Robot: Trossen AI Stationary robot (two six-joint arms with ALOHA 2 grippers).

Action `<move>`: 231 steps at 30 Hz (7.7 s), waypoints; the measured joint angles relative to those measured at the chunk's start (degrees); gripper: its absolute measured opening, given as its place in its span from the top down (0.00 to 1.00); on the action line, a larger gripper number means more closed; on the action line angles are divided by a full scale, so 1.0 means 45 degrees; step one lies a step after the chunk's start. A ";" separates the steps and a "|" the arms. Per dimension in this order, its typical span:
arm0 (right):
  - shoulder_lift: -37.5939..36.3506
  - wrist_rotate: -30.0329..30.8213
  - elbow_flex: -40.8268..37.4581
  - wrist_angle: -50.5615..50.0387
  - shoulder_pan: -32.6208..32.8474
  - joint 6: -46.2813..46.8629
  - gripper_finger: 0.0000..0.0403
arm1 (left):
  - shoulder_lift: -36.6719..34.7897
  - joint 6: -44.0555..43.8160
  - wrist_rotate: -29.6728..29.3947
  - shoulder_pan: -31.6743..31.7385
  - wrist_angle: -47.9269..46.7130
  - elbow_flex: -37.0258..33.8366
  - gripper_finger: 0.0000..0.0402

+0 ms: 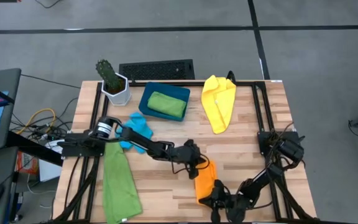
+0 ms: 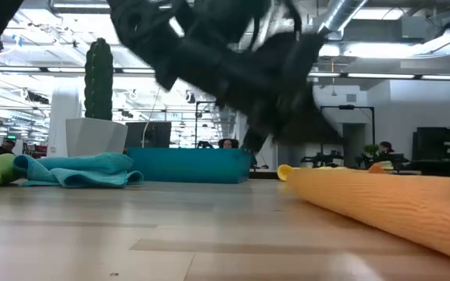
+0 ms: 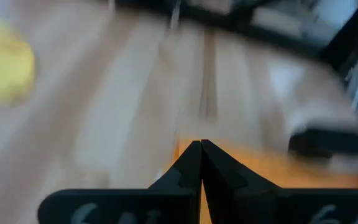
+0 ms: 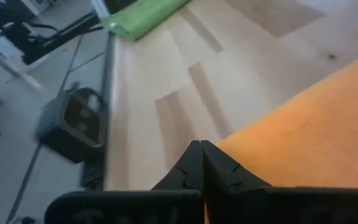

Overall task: Fold microfiber towels
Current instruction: Fold the orange towel, then put the orange towel into the blue bin

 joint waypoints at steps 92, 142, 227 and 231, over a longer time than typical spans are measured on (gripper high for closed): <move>-0.3397 -0.2372 0.0046 -0.8146 0.1313 0.1526 0.57 | -0.1003 -0.1376 -0.1739 -0.3032 -0.9419 0.5576 1.00; -0.3655 -0.2926 0.0848 -0.9404 0.2098 0.4185 0.98 | -0.1003 -0.1002 -0.2330 -0.3026 -0.9421 0.5563 1.00; -0.5479 -1.2860 0.7465 -1.3146 -1.6535 -0.7657 0.96 | -1.1950 -0.3333 -0.8952 -0.2912 -2.1768 0.5537 1.00; -0.3681 -1.5416 0.9070 -1.3183 -1.7774 -0.9220 0.96 | -1.1941 -0.3888 -0.9565 -0.2618 -2.2147 0.5532 1.00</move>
